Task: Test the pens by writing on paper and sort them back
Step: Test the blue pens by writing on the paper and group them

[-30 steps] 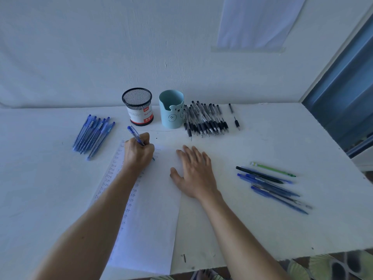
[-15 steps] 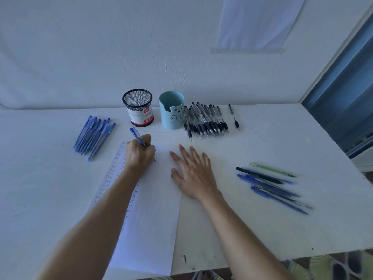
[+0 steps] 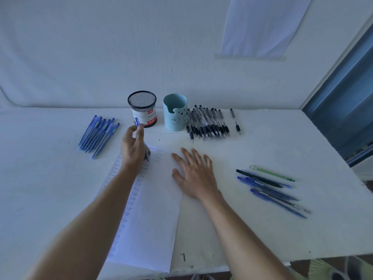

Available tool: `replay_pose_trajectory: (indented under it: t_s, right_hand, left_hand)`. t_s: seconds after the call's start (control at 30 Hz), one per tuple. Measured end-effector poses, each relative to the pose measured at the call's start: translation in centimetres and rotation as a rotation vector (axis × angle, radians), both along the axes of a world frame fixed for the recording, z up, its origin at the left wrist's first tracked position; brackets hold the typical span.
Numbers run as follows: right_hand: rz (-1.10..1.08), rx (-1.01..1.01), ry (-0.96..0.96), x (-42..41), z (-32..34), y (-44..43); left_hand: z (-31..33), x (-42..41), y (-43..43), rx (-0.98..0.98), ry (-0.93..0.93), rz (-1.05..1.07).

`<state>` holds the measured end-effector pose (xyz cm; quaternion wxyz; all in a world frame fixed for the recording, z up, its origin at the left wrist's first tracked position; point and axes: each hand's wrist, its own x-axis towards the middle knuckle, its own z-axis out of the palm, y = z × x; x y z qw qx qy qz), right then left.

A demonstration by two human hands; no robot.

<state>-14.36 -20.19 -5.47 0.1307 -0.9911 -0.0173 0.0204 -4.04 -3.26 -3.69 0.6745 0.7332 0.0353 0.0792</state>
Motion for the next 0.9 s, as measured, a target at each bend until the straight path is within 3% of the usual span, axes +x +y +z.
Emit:
replay_pose_trajectory:
  t_s: [0.1, 0.3, 0.37, 0.53, 0.6, 0.77, 0.9]
  right_hand:
    - [0.0, -0.006, 0.009, 0.0, -0.1, 0.0]
    - [-0.011, -0.017, 0.02, 0.0, -0.3, 0.0]
    - [-0.009, -0.018, 0.014, -0.1, -0.3, 0.1]
    - [-0.03, 0.0, -0.029, -0.2, -0.1, 0.2]
    - [-0.034, 0.004, -0.031, -0.2, -0.1, 0.2]
    - [-0.045, 0.01, -0.038, -0.1, -0.2, 0.2]
    - [-0.05, 0.016, -0.047, -0.1, -0.2, 0.3]
  left_hand:
    - [0.9, 0.0, 0.4, -0.213, 0.009, -0.04]
    - [2.3, 0.5, 2.5, -0.211, 0.076, -0.069]
    - [2.2, 1.0, 3.5, -0.073, 0.111, -0.074]
    - [1.9, 2.8, 6.4, 0.78, 0.22, -0.06]
    - [2.0, 3.4, 6.9, 0.966, 0.228, -0.038]
    - [0.7, 4.4, 7.5, 1.153, 0.149, 0.038]
    - [-0.1, 5.0, 8.2, 1.041, 0.057, 0.108]
